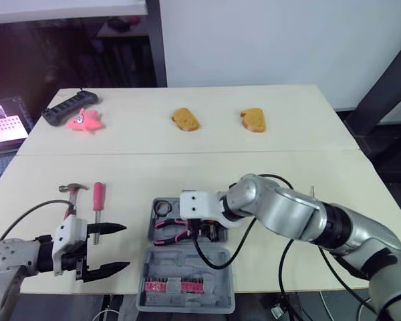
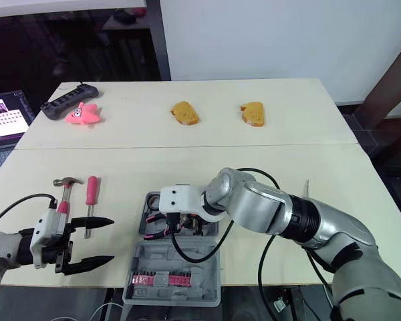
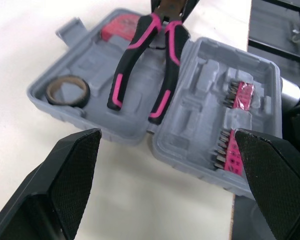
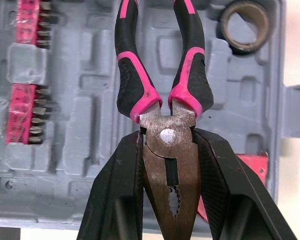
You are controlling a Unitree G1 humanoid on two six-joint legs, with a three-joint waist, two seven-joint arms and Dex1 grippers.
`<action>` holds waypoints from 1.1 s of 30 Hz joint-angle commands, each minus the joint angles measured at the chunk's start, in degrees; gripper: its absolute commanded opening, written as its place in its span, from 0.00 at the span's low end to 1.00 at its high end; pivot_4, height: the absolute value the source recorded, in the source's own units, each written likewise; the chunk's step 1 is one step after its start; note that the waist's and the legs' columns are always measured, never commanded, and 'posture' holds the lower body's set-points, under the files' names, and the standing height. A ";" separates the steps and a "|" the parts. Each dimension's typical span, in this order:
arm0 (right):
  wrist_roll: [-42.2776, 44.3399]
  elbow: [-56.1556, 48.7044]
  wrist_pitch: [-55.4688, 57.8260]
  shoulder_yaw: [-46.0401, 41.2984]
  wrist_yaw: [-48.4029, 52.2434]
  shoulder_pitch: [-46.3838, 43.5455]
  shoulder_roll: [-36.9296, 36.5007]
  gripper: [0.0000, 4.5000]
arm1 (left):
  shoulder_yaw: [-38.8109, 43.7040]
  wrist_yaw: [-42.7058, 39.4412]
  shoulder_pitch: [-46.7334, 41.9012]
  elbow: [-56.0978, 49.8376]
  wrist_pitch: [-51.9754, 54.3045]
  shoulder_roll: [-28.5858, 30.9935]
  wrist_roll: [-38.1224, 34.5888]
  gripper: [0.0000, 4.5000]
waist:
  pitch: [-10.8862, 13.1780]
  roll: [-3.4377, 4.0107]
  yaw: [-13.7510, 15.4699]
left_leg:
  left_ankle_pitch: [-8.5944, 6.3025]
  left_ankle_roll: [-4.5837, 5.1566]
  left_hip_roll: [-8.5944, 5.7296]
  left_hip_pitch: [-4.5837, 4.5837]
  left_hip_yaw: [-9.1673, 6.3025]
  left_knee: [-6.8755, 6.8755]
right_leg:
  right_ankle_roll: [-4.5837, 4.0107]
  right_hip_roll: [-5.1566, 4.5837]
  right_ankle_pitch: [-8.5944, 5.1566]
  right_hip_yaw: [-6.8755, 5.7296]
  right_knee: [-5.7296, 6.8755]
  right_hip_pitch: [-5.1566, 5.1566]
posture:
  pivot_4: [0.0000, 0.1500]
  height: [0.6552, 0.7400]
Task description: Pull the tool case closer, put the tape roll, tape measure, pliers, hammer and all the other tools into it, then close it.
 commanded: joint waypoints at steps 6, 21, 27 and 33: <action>-0.48 3.15 1.50 -0.54 -2.51 -2.82 3.73 0.22 | 0.14 -1.99 -1.85 1.93 -1.86 1.06 -0.17 1.00 | 0.00 0.00 -0.15 | 0.00 0.00 0.00 -0.02 0.00 -0.03 | 0.00 0.01 0.00 0.00 0.01 -0.06 | 1.00 1.00; -1.27 8.20 -0.26 3.40 -5.41 1.86 6.69 0.22 | -0.77 -0.80 -3.75 2.03 -1.30 0.84 0.97 1.00 | 0.00 0.00 -0.22 | 0.00 0.00 0.00 -0.03 0.00 -0.03 | 0.00 0.01 0.00 0.00 0.09 -0.12 | 1.00 1.00; -2.38 11.74 -2.94 3.36 -5.84 4.70 7.43 0.22 | -0.70 -0.05 -3.82 1.66 -0.96 0.83 1.10 1.00 | -0.01 0.00 -0.38 | 0.00 0.00 0.01 0.00 0.00 -0.03 | 0.00 0.03 0.00 0.00 0.12 -0.12 | 1.00 1.00; -3.42 13.56 -5.12 3.46 -5.42 6.22 7.55 0.22 | -0.71 0.32 -4.06 1.49 -0.48 0.90 1.22 1.00 | -0.02 0.00 -0.68 | 0.00 0.01 0.01 0.04 0.00 -0.04 | 0.00 0.04 0.00 0.00 0.18 -0.11 | 1.00 1.00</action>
